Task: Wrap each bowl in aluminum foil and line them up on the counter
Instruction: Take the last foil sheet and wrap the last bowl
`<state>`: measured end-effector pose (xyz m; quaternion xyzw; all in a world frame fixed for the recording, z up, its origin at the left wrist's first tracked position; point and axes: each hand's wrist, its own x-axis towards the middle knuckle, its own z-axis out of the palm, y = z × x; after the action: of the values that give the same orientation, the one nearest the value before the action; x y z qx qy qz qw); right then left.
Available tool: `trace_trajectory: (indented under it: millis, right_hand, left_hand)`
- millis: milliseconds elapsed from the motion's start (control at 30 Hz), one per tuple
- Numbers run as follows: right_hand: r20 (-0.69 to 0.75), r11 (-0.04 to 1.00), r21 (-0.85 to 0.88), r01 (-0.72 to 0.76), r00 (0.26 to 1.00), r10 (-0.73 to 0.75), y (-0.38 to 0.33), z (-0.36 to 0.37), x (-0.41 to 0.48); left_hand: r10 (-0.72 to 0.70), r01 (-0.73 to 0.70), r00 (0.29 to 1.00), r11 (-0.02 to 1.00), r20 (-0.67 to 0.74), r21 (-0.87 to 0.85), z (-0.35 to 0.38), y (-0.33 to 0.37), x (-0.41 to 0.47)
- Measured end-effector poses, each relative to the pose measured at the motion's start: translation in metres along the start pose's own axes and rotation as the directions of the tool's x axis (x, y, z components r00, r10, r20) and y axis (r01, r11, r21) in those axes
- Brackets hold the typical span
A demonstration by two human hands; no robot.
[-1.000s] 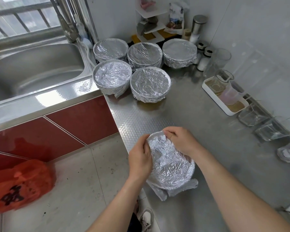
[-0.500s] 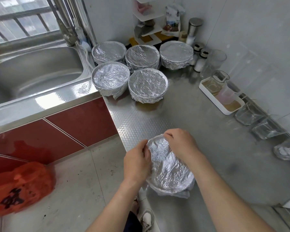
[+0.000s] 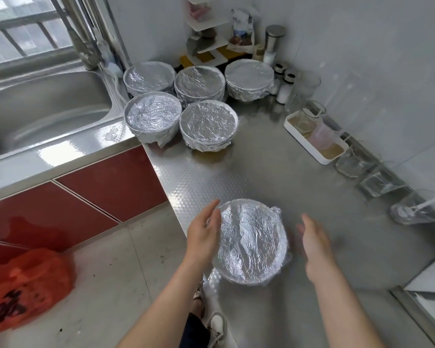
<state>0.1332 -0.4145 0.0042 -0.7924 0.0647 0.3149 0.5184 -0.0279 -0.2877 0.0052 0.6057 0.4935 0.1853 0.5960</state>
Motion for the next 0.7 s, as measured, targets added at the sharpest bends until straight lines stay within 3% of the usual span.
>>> trace_trajectory:
  millis: [67, 167, 633, 700]
  right_hand:
    - [0.134, 0.995, 0.082, -0.053, 0.990, 0.042, 0.007, 0.003, -0.002]
    - [0.229, 0.993, 0.054, 0.107, 0.966, -0.117, 0.008, 0.010, 0.001]
    - [0.415, 0.950, -0.155, 0.271, 0.891, -0.186, -0.013, 0.033, 0.019]
    - [0.371, 0.946, -0.112, 0.305, 0.896, -0.244, -0.020, 0.032, 0.022]
  left_hand:
    - [-0.005, 0.005, 1.000, 0.997, -0.009, -0.072, 0.005, 0.000, -0.002]
    - [0.005, -0.006, 1.000, 0.994, -0.012, -0.112, 0.010, 0.003, -0.006]
    - [-0.019, -0.024, 0.971, 0.984, -0.238, -0.177, 0.024, -0.001, -0.013]
    - [-0.042, -0.019, 0.954, 0.980, -0.295, -0.199, 0.027, -0.006, -0.016]
